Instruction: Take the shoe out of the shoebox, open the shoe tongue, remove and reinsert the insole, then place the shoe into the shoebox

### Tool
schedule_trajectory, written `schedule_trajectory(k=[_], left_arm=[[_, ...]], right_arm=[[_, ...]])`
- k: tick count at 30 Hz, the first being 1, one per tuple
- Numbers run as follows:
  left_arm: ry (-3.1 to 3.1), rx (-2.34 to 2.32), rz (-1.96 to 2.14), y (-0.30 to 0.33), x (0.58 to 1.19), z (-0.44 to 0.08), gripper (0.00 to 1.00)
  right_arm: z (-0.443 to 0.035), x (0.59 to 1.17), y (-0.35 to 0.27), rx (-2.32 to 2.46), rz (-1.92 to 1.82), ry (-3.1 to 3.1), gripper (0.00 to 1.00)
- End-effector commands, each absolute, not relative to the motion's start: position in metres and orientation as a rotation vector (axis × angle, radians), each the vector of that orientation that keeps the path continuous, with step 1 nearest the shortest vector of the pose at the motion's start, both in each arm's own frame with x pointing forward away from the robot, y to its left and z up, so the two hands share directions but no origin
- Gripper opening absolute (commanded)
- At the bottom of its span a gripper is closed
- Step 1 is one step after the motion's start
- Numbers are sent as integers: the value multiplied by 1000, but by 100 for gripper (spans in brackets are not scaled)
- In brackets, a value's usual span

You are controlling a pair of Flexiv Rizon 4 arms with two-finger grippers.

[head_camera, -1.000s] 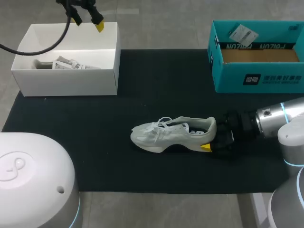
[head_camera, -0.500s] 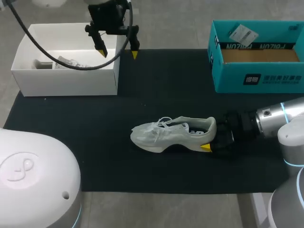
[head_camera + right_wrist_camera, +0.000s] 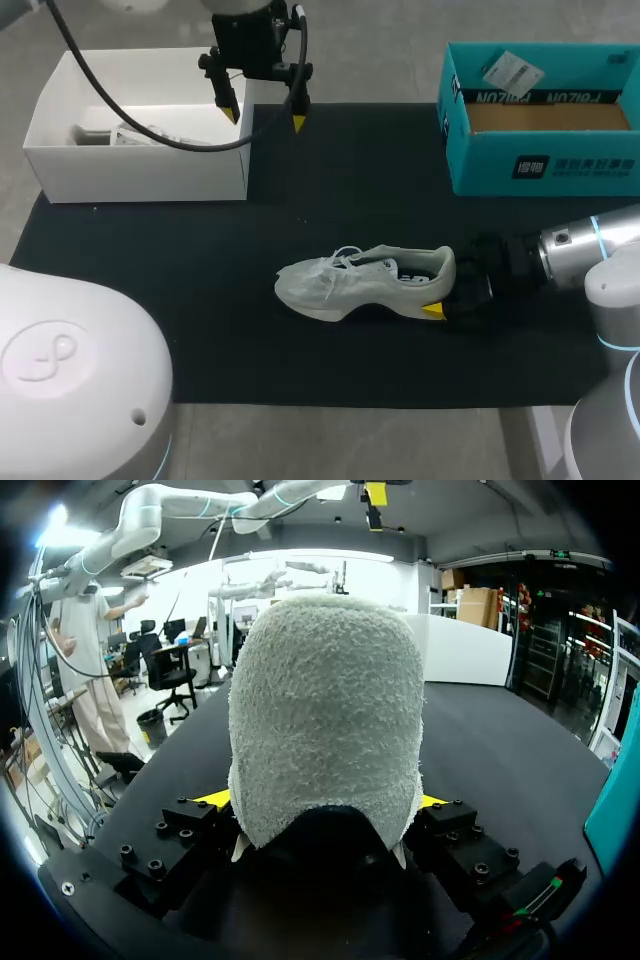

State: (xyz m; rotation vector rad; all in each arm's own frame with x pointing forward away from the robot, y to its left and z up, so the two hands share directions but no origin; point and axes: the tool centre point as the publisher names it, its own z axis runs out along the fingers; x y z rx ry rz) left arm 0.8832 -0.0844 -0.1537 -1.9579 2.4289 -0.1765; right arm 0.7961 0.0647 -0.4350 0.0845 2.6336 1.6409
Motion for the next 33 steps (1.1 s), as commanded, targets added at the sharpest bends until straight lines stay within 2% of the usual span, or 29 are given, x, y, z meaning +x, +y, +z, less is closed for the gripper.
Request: schedule_trajectory(k=[1, 7, 25, 33], left_arm=[[2427, -1958, -176, -84, 883, -154, 100], [2427, -1958, -176, -84, 883, -154, 100], [2432, -1837, -156, -164, 821, -182, 100], [2460, -1893, -206, -189, 807, -212, 100]], right_arm=[[-438, 797, 68, 86, 1637, 2634, 0], [-438, 797, 68, 86, 1637, 2634, 0], [-438, 797, 68, 86, 1637, 2634, 0], [-438, 797, 68, 86, 1637, 2634, 0]])
